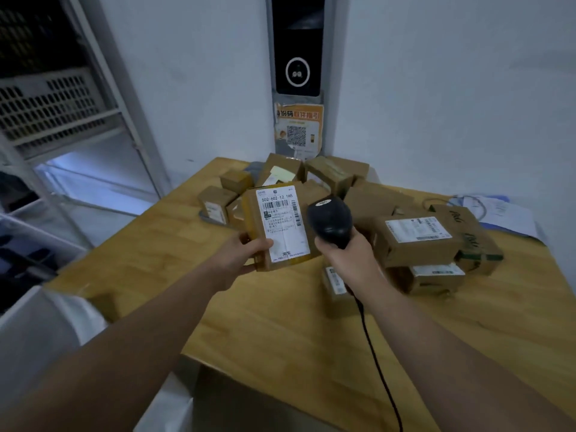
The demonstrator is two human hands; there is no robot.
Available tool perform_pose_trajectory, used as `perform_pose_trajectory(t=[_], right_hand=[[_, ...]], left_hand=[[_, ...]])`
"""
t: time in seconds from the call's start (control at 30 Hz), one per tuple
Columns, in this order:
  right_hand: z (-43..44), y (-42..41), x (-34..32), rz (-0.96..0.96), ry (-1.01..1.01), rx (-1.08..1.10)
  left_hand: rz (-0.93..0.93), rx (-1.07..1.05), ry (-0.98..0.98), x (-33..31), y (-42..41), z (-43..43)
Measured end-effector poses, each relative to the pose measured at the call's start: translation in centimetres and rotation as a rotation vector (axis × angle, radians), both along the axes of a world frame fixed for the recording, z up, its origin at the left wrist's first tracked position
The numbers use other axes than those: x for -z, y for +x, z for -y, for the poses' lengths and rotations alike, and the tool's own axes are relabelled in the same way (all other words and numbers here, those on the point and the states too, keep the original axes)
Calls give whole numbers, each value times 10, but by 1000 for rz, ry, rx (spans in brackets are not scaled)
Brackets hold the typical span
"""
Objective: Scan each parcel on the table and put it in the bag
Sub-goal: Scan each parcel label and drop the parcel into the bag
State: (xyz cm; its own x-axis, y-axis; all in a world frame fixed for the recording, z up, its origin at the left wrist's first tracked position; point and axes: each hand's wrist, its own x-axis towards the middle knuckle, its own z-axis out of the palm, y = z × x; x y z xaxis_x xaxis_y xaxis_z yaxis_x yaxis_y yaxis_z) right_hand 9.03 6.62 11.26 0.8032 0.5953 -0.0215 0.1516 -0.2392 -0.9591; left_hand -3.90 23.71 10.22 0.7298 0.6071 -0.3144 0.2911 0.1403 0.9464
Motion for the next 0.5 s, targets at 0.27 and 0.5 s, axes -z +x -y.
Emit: perform_pose_trajectory(t=[0.27,0.5], right_hand=[[-24,-83,11,-50,-59,-115],[-51,-148,32,-155,-91,-90]], left_hand=[[-28,-113,59,38,-61,-33],[-129,-115,84,71,-109,-68]])
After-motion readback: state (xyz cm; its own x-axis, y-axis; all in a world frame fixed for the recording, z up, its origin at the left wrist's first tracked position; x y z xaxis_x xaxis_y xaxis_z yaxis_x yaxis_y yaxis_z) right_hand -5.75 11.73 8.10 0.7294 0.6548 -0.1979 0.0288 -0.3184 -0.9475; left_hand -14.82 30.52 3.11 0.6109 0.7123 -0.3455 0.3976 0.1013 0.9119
